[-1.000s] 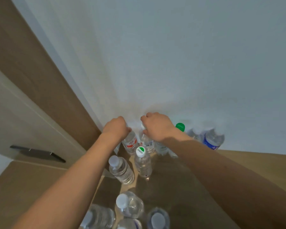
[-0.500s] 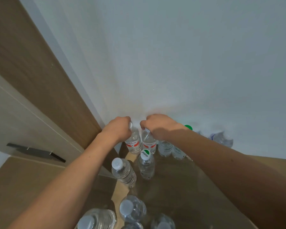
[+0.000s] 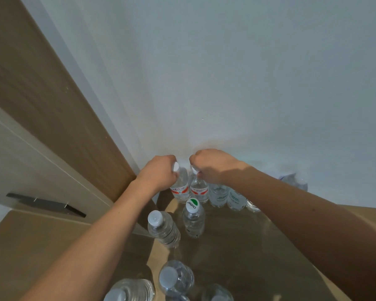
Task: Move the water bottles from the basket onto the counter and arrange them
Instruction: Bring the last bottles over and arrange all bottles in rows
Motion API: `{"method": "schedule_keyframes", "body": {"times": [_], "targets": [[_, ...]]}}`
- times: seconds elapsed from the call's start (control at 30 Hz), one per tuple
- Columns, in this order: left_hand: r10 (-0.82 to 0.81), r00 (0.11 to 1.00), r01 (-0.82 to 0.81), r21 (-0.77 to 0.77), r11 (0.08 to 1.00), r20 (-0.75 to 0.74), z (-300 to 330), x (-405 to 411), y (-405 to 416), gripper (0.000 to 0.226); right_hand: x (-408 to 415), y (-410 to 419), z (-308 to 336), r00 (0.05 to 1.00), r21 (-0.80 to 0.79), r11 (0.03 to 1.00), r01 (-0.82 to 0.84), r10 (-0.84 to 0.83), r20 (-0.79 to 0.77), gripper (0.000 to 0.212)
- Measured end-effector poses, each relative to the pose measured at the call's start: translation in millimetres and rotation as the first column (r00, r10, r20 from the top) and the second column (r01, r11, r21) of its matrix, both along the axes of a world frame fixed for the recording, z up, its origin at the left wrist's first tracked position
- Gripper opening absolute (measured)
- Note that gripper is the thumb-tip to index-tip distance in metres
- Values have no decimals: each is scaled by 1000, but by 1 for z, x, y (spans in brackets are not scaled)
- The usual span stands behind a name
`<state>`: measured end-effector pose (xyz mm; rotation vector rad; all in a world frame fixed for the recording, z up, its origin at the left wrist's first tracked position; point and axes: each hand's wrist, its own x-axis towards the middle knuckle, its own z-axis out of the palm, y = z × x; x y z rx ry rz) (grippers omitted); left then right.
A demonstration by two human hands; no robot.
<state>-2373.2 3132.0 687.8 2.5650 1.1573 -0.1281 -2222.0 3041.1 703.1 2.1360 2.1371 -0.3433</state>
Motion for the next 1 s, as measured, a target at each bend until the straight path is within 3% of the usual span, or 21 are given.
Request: {"method": "schedule_keyframes", "body": {"times": [0.23, 0.43, 0.53, 0.6, 0.7, 0.8, 0.9, 1.0], "targets": [[-4, 1000, 4, -8, 1000, 26, 1, 6, -3, 33, -2, -3, -5, 999, 16, 999, 29, -29, 19, 20], [43, 999, -43, -4, 999, 11, -1, 7, -10, 26, 4, -11, -10, 995, 59, 996, 71, -67, -73, 20], [72, 997, -72, -15, 997, -25, 1, 6, -16, 27, 10, -26, -4, 977, 124, 983, 135, -111, -179, 38], [76, 996, -77, -13, 997, -39, 5, 1, -20, 31, 16, -43, 5, 940, 226, 943, 243, -172, -294, 46], [46, 999, -47, 62, 997, 23, 16, -15, -35, 41, 22, -83, 16, 858, 380, 807, 451, -274, -434, 38], [15, 989, -36, 147, 988, 144, 31, -41, -60, 43, 19, -120, 18, 771, 385, 710, 590, -353, -530, 34], [23, 969, -61, 148, 987, 246, 47, -69, -88, 40, -1, -138, 18, 762, 298, 755, 585, -385, -520, 35], [83, 939, -99, 31, 995, 334, 63, -98, -112, 31, -32, -139, 19, 803, 193, 857, 478, -338, -491, 35]]}}
